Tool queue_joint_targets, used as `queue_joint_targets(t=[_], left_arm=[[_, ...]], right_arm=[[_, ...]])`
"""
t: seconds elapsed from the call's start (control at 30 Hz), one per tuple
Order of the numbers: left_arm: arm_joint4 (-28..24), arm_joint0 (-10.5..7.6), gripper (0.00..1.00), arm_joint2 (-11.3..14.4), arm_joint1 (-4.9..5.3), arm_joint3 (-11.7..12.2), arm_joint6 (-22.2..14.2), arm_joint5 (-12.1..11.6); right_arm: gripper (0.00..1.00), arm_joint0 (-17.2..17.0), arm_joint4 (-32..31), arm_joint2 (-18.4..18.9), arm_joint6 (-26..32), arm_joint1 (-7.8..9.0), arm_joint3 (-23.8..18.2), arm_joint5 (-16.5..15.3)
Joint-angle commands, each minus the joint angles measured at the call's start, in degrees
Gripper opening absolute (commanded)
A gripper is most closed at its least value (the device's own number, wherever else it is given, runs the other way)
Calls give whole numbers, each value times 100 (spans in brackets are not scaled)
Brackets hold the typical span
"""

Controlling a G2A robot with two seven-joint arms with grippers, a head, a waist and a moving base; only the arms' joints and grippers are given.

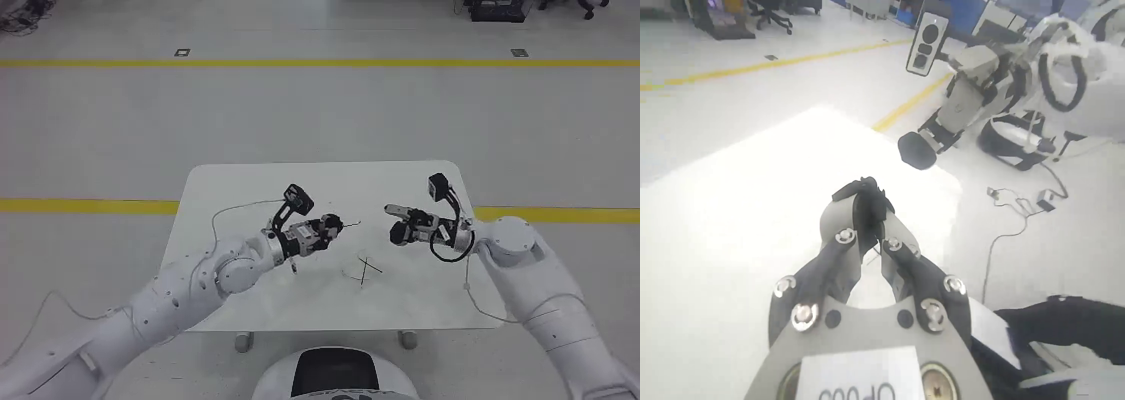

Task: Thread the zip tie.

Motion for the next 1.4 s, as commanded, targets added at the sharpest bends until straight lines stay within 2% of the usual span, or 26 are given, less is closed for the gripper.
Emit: queue_joint_targets(t=[0.0, 0.17, 0.23, 0.27, 0.33, 0.37, 0.4, 0.5, 0.6, 0.7, 0.77, 1.0, 1.07, 1.13, 1.27, 1.37], left_arm=[[-13, -8, 0, 1, 0, -1, 17, -5], [-53, 9, 0, -2, -2, 3, 16, 3], [-484, 77, 0, -70, -19, 56, -111, 76], [-960, 114, 0, -101, -35, 54, -341, -5], [-1931, 133, 0, -172, -59, 71, -843, -5], [-2353, 85, 0, -217, -72, 66, -1188, -5], [-2820, 113, 0, -258, -85, 101, -1370, -5], [-3846, 96, 0, -372, -135, 279, -2060, -5], [-4533, 94, 0, -475, -210, 413, -2606, -5], [-4981, 139, 0, -598, -291, 576, -2939, -5], [-5057, 139, 0, -671, -335, 611, -3047, -5], [-5057, 139, 0, -671, -335, 611, -3047, -5], [-5509, 267, 0, -714, -355, 577, -3090, 9], [-5859, 315, 0, -759, -371, 612, -3236, 43], [-6771, 424, 0, -811, -439, 671, -3720, 20], [-7341, 475, 0, -838, -510, 786, -3920, 25]], right_arm=[[100, 1, -2, 0, -30, -1, 0, 8], [100, 1, -2, 0, -30, -1, 0, 8], [100, -17, 16, -7, -55, -4, -24, -12], [100, -43, 76, 0, -15, -6, -27, -56], [100, -7, 185, 56, 207, 5, 94, -141], [100, 24, 271, 77, 419, 9, 179, -276], [100, 55, 352, 99, 591, 12, 282, -366], [100, 193, 626, 119, 1125, 8, 617, -672], [100, 357, 828, 65, 1537, -16, 945, -909], [100, 525, 983, -61, 1845, -61, 1227, -1089], [100, 598, 1009, -127, 1963, -81, 1342, -1154], [100, 598, 1009, -127, 1963, -81, 1342, -1154], [100, 580, 982, -133, 1875, -83, 1330, -1147], [100, 538, 1002, -174, 1870, -98, 1224, -1325], [100, 579, 1477, -241, 2222, -155, 1491, -1629], [100, 631, 1746, -341, 2225, -223, 1555, -1648]])
